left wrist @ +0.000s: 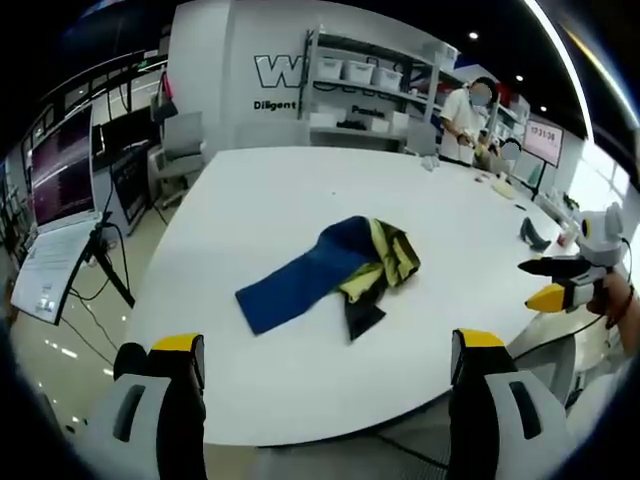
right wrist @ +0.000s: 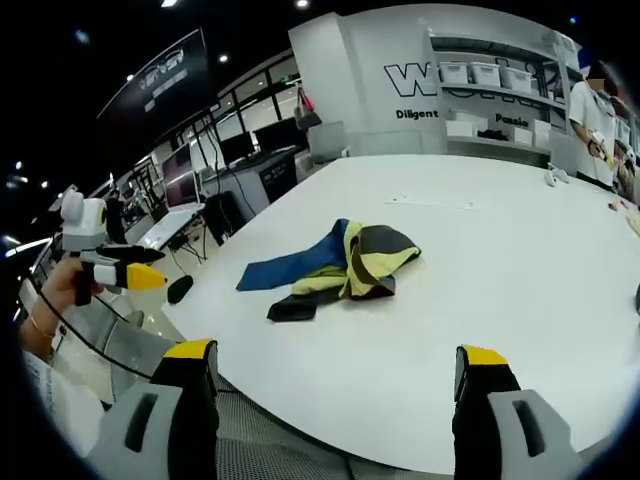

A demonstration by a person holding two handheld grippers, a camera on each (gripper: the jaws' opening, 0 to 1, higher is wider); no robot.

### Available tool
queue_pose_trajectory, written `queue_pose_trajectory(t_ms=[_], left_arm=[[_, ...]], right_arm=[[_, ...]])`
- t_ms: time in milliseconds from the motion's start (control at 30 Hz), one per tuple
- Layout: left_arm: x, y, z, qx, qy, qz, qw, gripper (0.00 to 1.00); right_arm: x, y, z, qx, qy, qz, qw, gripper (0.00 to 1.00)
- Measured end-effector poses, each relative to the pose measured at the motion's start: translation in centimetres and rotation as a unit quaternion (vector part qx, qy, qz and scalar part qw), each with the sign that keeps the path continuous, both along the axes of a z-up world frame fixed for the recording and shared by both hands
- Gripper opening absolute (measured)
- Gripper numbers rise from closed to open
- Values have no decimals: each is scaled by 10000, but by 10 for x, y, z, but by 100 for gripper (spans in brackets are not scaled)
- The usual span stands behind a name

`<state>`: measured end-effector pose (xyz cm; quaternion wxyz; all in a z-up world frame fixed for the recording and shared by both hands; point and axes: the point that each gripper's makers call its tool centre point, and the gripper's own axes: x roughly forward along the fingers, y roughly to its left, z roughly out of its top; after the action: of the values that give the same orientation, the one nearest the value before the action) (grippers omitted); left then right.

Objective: Fold the garment on the visible template until the final outline fits inside the template.

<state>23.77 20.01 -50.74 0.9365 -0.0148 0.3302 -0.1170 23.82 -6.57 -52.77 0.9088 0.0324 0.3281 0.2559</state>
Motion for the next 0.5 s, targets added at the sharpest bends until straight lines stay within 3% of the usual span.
queue_pose_trajectory(t_ms=[500], left_arm=[[0, 3, -2, -1, 17, 13, 10000, 98]], right_arm=[[0, 2, 0, -53, 10, 58, 10000, 97]])
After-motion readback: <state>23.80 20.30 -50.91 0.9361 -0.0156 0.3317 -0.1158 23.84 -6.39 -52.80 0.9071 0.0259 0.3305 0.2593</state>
